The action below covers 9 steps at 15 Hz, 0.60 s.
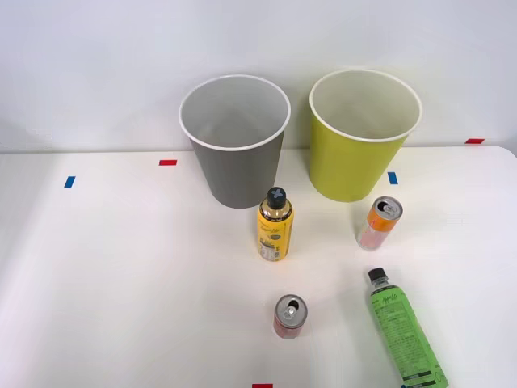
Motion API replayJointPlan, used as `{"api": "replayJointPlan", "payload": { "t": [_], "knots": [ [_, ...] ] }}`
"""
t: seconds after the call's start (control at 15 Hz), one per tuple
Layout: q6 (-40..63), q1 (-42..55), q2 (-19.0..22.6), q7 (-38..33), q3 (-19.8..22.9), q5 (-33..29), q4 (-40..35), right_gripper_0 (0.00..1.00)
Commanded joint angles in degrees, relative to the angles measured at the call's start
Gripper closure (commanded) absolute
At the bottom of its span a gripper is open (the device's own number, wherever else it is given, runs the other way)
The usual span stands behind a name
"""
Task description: Put cans in the gray bin, plastic bottles in the light green bin
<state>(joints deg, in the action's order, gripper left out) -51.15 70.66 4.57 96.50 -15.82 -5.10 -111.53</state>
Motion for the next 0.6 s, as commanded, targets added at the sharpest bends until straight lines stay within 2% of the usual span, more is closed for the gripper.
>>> {"api": "replayJointPlan", "payload": {
  "t": [0.07,0.6],
  "knots": [
    [0.00,0.00,0.00,0.00,0.00,0.00,0.00,0.00],
    [0.00,0.00,0.00,0.00,0.00,0.00,0.00,0.00]
  ]
}}
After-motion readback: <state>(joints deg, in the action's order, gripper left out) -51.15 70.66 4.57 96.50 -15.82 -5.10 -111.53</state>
